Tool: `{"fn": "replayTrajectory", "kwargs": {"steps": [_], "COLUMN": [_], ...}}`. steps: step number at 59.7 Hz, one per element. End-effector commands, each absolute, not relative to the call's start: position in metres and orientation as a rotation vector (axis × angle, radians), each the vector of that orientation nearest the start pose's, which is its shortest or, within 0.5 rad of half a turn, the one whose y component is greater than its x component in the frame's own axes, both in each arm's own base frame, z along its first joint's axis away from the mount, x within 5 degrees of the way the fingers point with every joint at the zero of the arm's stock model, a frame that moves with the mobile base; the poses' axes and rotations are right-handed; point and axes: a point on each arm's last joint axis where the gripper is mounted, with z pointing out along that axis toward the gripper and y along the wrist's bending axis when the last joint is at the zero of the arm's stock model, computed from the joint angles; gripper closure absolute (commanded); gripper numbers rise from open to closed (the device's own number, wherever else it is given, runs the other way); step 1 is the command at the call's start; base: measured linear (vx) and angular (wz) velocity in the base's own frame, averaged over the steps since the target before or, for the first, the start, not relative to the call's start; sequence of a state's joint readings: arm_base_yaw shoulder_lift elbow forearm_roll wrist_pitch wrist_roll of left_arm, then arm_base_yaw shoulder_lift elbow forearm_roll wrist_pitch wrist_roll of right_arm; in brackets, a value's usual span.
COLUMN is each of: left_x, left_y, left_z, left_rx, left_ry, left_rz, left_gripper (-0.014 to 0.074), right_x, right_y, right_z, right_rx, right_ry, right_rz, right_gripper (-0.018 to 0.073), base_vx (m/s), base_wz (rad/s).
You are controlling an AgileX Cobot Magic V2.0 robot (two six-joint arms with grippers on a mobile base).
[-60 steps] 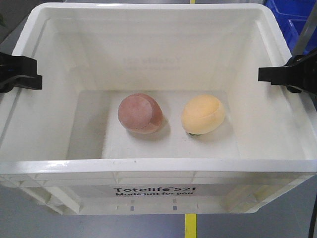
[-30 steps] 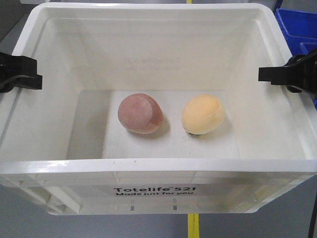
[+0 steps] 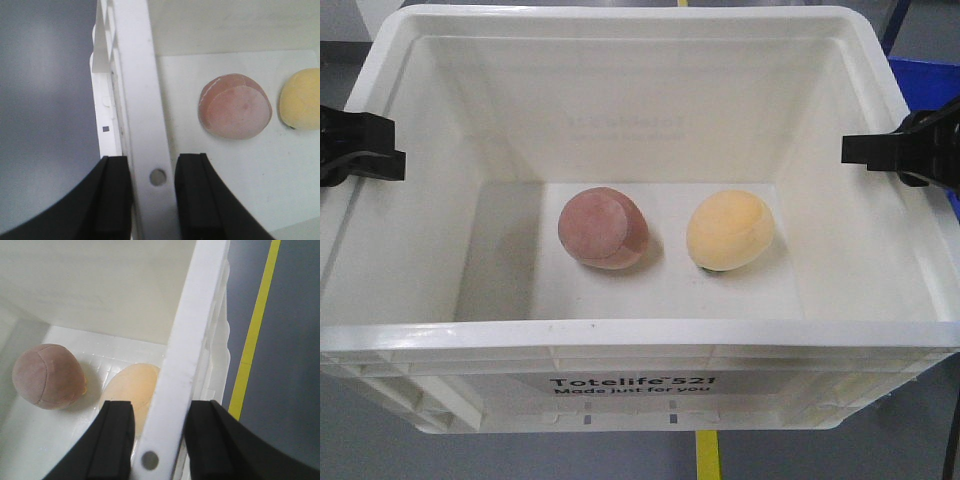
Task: Place moving items into box and shelve
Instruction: 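Keep holding the crate rims as the base turns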
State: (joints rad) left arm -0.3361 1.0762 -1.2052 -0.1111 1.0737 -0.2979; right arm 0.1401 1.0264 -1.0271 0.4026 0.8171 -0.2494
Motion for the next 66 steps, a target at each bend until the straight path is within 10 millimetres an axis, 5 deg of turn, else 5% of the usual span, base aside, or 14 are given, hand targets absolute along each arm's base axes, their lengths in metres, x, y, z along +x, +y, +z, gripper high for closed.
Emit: {"fn": "replayTrajectory", "kwargs": {"steps": [1,66], "left_x": [0.1839,0.1839], "left_y": [-0.0740,-0.0740], "left_z": [0.4257,0.4257], "left_rx": [0.036,0.036], "left_ry": [2.258,2.258], "left_rz": [-0.480,-0.480], "left_gripper": [0.0600,0.0600], "right_x": [0.1949,0.1949], "right_y": [0.0529,0.0529], "right_z": [0.4017,0.4017], "right_rx": [-0.244,-0.243], "right_ry": [2.052,2.051], "right_rz": [0.421,0.420], "right_gripper": [0.0565,0.0565], "base_vx": [0.55,0.56], "base_wz": [-0.06,-0.03]}}
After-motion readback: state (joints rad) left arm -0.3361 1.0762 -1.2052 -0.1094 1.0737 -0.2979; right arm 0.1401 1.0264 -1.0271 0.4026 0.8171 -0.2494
